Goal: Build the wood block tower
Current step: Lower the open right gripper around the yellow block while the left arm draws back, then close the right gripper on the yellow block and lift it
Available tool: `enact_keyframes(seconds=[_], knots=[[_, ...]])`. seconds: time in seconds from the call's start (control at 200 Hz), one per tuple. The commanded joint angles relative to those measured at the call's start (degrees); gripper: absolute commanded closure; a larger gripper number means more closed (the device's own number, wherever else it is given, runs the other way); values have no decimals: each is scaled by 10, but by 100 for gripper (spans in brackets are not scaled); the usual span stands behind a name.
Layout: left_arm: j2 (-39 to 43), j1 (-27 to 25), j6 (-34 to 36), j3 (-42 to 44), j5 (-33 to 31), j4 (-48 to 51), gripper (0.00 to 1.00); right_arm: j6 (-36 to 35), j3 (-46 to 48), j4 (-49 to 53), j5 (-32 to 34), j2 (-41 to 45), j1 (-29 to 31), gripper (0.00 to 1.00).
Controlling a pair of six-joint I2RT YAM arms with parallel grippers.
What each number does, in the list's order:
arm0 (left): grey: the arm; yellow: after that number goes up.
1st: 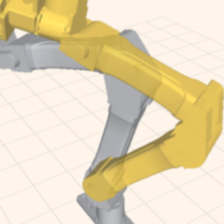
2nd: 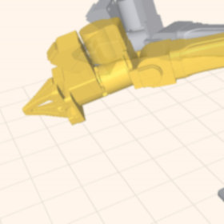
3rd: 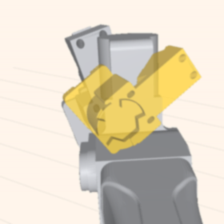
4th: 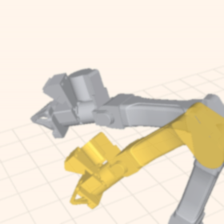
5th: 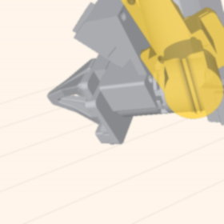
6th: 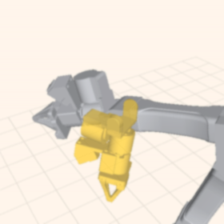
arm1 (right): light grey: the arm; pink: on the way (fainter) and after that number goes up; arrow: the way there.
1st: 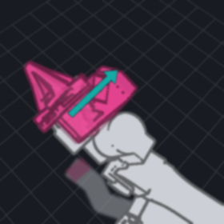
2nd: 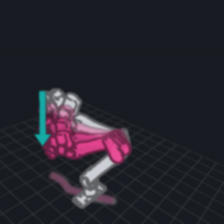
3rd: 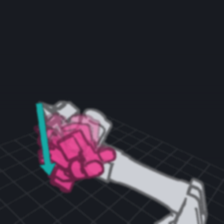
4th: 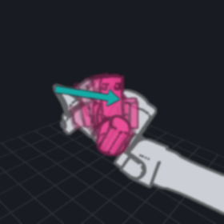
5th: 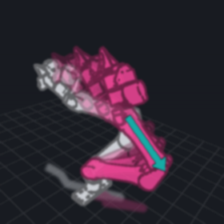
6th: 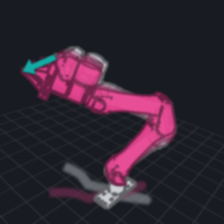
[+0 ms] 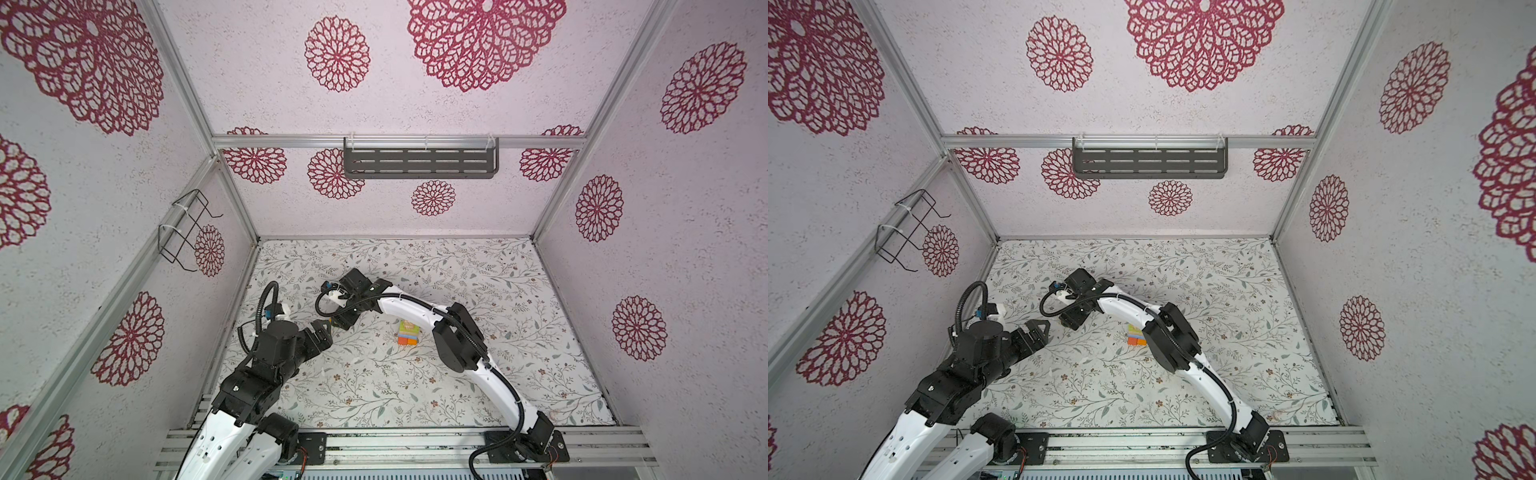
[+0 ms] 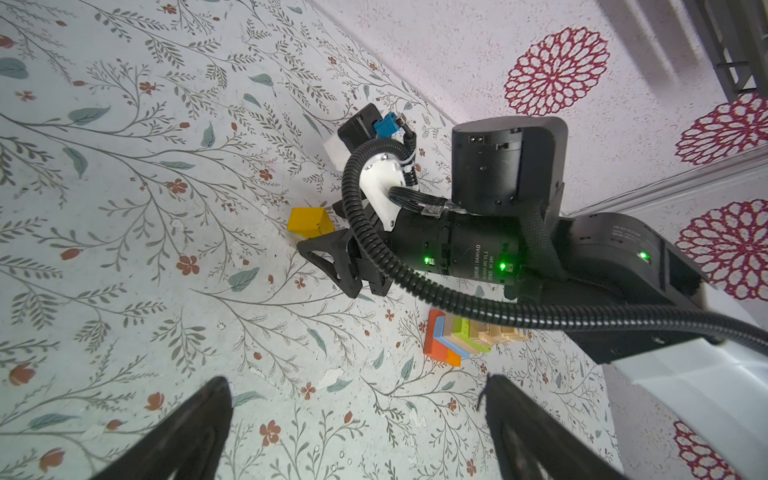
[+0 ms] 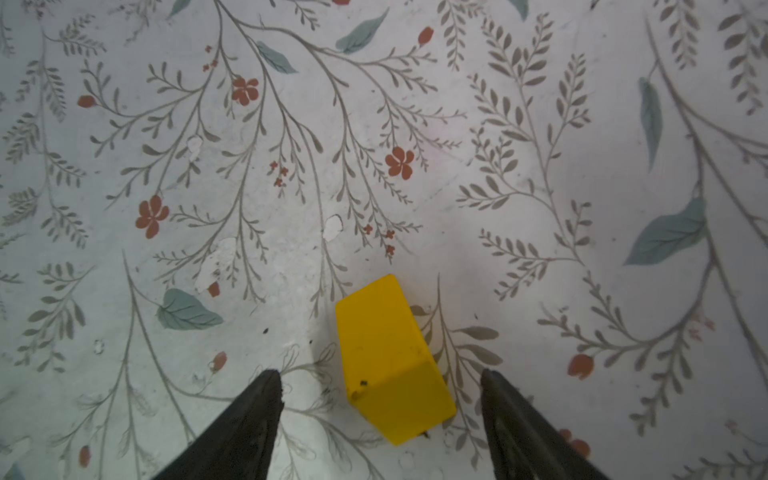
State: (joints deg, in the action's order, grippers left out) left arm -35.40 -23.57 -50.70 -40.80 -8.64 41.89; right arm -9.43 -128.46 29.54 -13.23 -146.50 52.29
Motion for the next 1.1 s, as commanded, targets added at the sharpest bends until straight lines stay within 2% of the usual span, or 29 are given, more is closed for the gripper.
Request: enact_keyframes(seconds=[0.0, 0.19, 0.39, 0.595, 0.795, 0.931, 1.096], knots=[[-9, 4, -10, 9, -7, 0, 3, 1, -19, -21, 12, 1, 3, 23], [-9, 5, -15, 13, -7, 0, 3, -2, -19, -21, 14, -5, 4, 32], [-6, 4, -24, 12, -7, 5, 3, -1, -18, -27, 33, -4, 6, 53], [-11, 4, -32, 9, 3, 8, 3, 2, -16, -35, 39, 2, 10, 79], [-14, 4, -25, -5, 16, 20, 3, 16, -16, -37, 56, 19, 14, 83], [-16, 4, -1, -29, 7, 39, 3, 26, -16, -26, 76, 44, 14, 85], [-59, 4, 29, -81, -22, 89, 3, 43, 17, -23, 114, 104, 14, 88]])
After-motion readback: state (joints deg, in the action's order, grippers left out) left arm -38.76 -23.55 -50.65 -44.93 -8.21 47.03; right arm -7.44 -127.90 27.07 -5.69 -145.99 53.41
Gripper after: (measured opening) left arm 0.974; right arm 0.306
